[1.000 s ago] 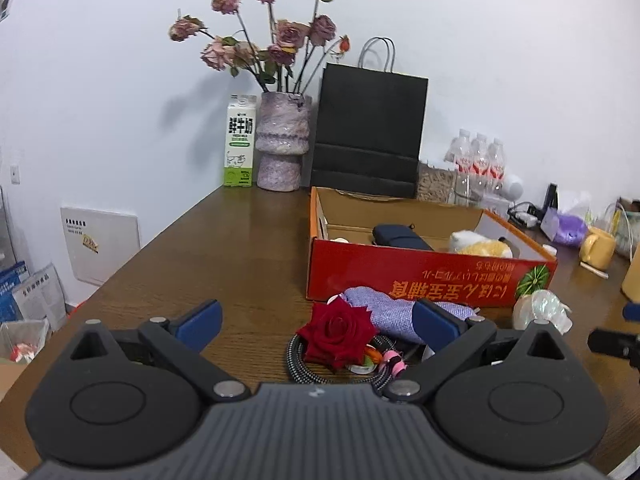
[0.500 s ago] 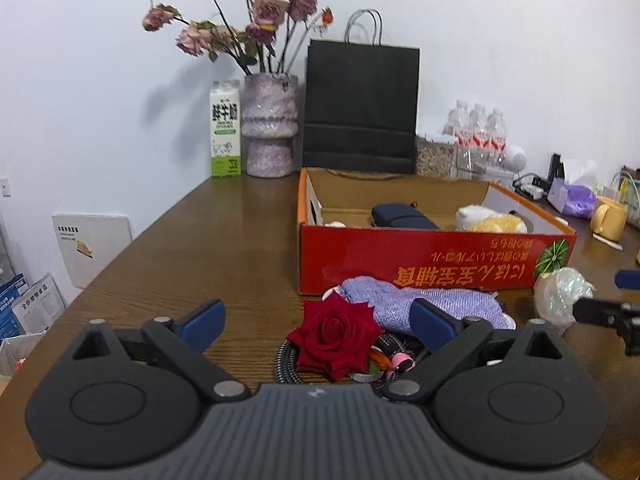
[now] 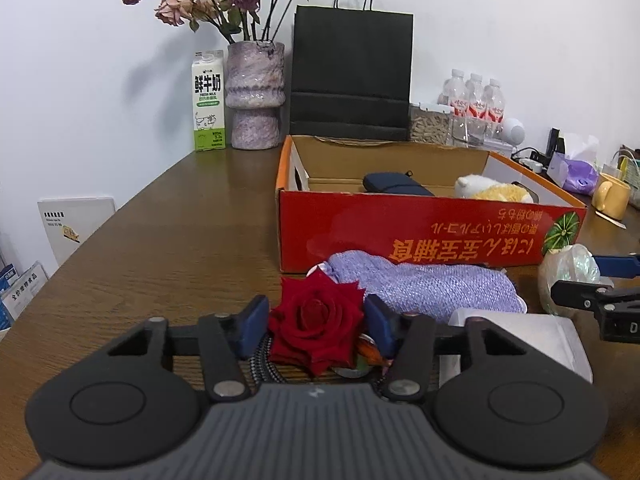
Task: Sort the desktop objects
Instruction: 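Grasp the red rose with the left gripper while the right gripper grasps the clear plastic bag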
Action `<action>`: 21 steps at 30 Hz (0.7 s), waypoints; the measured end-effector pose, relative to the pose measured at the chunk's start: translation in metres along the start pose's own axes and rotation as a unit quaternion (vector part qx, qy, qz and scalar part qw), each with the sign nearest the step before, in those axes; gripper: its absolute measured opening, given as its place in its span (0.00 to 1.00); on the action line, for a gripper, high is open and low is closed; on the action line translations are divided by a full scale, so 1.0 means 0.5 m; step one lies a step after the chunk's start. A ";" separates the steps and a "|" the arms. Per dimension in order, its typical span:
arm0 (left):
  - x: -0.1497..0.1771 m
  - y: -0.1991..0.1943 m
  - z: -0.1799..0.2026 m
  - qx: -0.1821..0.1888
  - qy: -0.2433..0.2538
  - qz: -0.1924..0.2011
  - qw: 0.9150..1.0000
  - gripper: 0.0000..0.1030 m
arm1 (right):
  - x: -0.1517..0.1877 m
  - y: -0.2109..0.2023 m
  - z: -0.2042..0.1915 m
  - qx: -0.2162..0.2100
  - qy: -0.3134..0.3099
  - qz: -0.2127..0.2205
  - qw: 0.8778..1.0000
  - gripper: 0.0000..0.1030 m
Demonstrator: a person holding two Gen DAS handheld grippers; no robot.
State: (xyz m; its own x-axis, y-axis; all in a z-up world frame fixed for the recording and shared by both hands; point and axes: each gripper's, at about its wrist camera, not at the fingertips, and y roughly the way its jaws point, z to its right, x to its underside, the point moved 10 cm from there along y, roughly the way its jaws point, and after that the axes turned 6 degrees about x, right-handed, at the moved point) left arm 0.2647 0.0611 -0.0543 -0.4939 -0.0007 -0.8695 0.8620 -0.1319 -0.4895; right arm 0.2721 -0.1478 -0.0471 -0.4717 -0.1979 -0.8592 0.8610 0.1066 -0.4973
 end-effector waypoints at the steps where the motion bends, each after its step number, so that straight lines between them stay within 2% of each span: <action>1: 0.000 0.000 0.001 -0.002 0.003 -0.001 1.000 0.50 | 0.003 0.003 0.001 -0.002 0.002 -0.005 1.000 0.57; 6: 0.001 0.002 0.005 -0.005 0.005 -0.006 1.000 0.47 | 0.006 -0.003 0.003 -0.010 0.009 -0.005 1.000 0.39; 8: 0.000 0.001 0.008 -0.001 0.004 -0.007 1.000 0.40 | 0.005 -0.007 0.005 -0.011 0.011 -0.003 1.000 0.37; 16: -0.009 -0.021 0.009 0.000 -0.004 0.002 1.000 0.32 | -0.006 -0.029 0.018 -0.010 0.027 0.012 1.000 0.36; 21: -0.031 -0.049 0.012 0.004 -0.007 0.023 1.000 0.32 | -0.022 -0.044 0.025 -0.011 0.038 0.025 0.999 0.36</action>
State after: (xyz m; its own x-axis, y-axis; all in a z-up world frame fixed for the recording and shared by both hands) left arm 0.2505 0.0584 -0.0286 -0.4546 -0.0209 -0.8905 0.8834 -0.1387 -0.4477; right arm 0.2607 -0.1603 -0.0252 -0.4416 -0.1178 -0.8894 0.8802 0.1353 -0.4550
